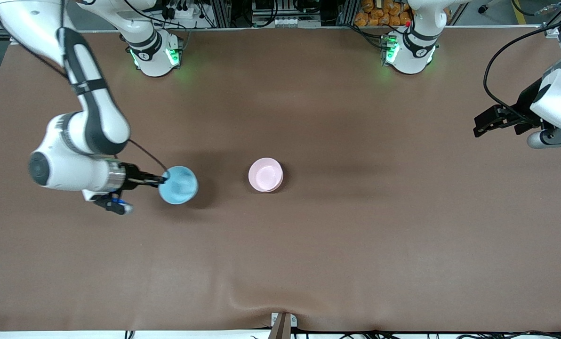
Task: Stack pink and blue bowls on white bowl
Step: 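Carry the light blue bowl with the right gripper toward the pink bowl, then lower the light blue bowl onto the pink bowl stack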
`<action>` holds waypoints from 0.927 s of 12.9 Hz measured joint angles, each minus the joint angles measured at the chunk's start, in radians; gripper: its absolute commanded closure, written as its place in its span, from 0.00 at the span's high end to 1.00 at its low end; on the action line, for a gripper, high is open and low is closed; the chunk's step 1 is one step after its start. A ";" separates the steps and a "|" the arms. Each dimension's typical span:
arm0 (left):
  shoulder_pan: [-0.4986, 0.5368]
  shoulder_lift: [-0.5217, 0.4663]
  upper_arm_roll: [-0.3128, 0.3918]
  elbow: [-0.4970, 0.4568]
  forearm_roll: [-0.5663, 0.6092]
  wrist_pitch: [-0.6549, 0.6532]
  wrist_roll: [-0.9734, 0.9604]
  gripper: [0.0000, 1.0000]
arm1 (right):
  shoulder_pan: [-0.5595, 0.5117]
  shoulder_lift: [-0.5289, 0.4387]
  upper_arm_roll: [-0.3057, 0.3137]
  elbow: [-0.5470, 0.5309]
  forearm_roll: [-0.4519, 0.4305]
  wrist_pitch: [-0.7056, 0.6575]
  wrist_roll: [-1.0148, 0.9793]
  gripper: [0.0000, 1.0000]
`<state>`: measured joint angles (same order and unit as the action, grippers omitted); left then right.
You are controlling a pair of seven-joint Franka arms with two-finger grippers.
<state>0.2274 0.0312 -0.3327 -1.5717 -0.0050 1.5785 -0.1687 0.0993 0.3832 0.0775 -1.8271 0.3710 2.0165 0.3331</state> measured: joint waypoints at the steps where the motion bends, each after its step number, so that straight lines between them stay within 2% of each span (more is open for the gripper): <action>1: 0.000 0.000 0.000 -0.002 0.000 0.000 0.001 1.00 | 0.044 0.001 0.000 0.020 0.003 0.000 0.057 0.00; 3: 0.000 0.000 0.000 -0.004 0.000 0.000 0.004 1.00 | 0.136 0.018 0.001 0.076 0.004 0.003 0.171 0.00; 7: 0.000 -0.002 0.000 -0.004 0.000 -0.008 0.004 1.00 | 0.270 0.120 -0.001 0.186 0.004 0.031 0.281 0.00; 12: 0.000 -0.017 0.000 -0.008 0.000 -0.014 0.004 1.00 | 0.307 0.164 -0.003 0.191 0.004 0.044 0.286 0.00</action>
<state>0.2275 0.0138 -0.3329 -1.5798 -0.0050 1.5643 -0.1643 0.4067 0.5468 0.0742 -1.6360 0.3746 2.0609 0.6196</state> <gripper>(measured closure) 0.000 0.982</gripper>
